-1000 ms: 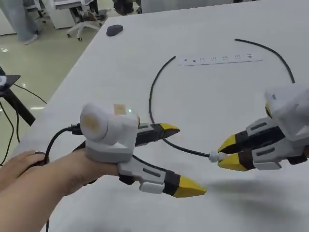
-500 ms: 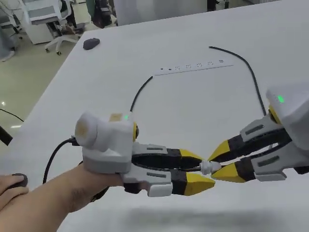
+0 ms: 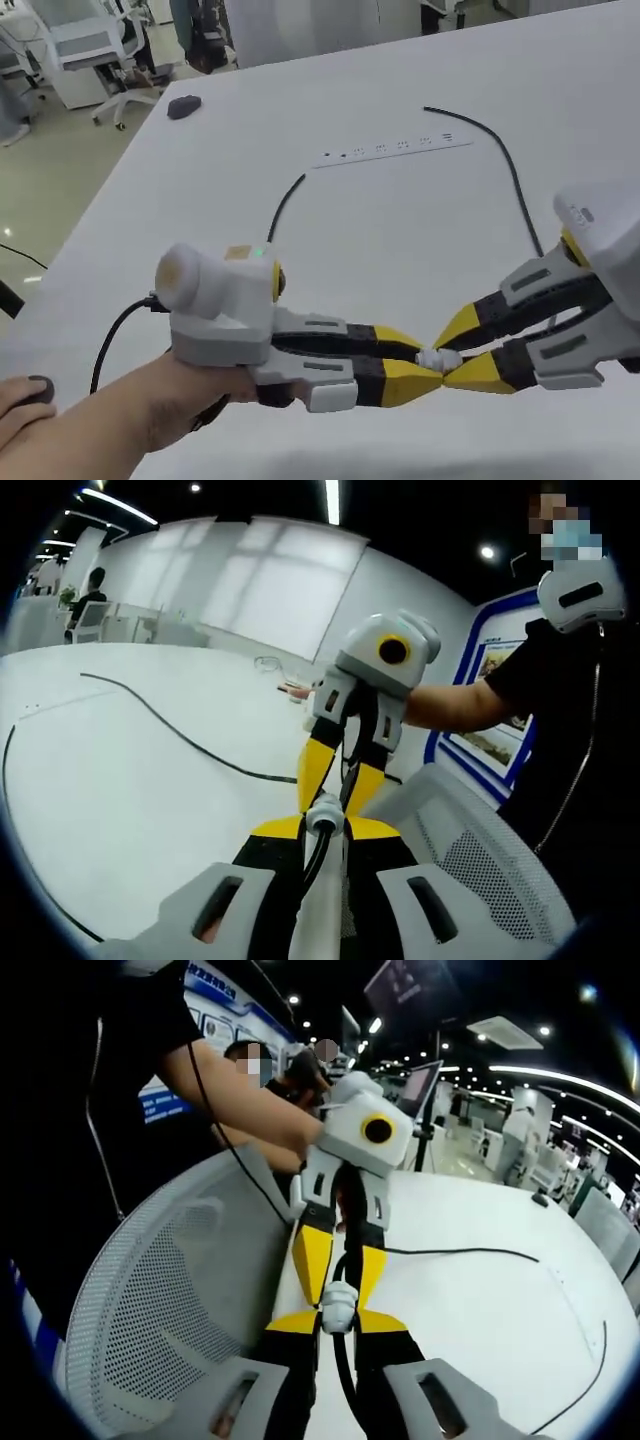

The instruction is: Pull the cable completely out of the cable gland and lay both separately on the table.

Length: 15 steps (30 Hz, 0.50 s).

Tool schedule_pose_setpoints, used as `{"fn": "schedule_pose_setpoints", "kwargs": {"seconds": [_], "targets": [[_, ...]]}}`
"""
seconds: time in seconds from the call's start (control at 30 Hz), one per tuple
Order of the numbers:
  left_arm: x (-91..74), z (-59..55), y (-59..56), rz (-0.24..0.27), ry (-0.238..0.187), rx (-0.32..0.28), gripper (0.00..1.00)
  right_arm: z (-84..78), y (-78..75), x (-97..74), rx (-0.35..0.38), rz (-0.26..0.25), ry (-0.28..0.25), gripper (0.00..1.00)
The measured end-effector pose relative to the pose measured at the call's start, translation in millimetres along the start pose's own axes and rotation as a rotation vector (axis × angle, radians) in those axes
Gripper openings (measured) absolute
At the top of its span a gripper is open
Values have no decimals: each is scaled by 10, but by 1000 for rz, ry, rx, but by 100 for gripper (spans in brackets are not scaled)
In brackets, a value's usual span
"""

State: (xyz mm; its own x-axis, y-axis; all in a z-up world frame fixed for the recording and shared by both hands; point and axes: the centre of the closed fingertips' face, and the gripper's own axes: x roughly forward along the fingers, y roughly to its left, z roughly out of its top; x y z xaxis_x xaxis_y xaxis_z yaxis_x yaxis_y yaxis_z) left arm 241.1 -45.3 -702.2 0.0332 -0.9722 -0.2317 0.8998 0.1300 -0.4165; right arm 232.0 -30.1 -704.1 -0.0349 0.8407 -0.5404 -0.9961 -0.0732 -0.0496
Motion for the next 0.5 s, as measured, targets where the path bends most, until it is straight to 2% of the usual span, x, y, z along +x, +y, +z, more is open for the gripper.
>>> {"fn": "schedule_pose_setpoints", "kwargs": {"seconds": [0.03, 0.1, 0.13, 0.17, 0.2, 0.23, 0.33, 0.43, 0.5], "targets": [[9, 0, -20, -5, 3, 6, 15, 5, 10, -8, 4, 2, 5, 8], [16, 10, -33, -1, 11, 66, 14, -22, -8, -16, 19, 4, 15, 8], [16, 20, -32, 5, 16, 109, 14, -38, -5, -23, 59, 13, 19, 8], [13, 35, -51, 10, 20, 184, 14, -21, 7, -38, 127, 31, -1, 8], [13, 38, -84, 3, 20, 198, 14, -7, 17, -51, 164, 49, -20, 8], [9, 44, -101, 2, 16, 177, 14, 8, 12, -69, 200, 57, -45, 8], [13, 59, -91, 2, 15, 186, 14, 19, 2, -94, 255, 69, -79, 8], [17, 67, -76, 11, 16, 193, 14, 15, 5, -96, 239, 54, -75, 8], [8, 62, -54, 22, 18, 171, 14, 24, -16, -86, 172, 16, -68, 7]]}}
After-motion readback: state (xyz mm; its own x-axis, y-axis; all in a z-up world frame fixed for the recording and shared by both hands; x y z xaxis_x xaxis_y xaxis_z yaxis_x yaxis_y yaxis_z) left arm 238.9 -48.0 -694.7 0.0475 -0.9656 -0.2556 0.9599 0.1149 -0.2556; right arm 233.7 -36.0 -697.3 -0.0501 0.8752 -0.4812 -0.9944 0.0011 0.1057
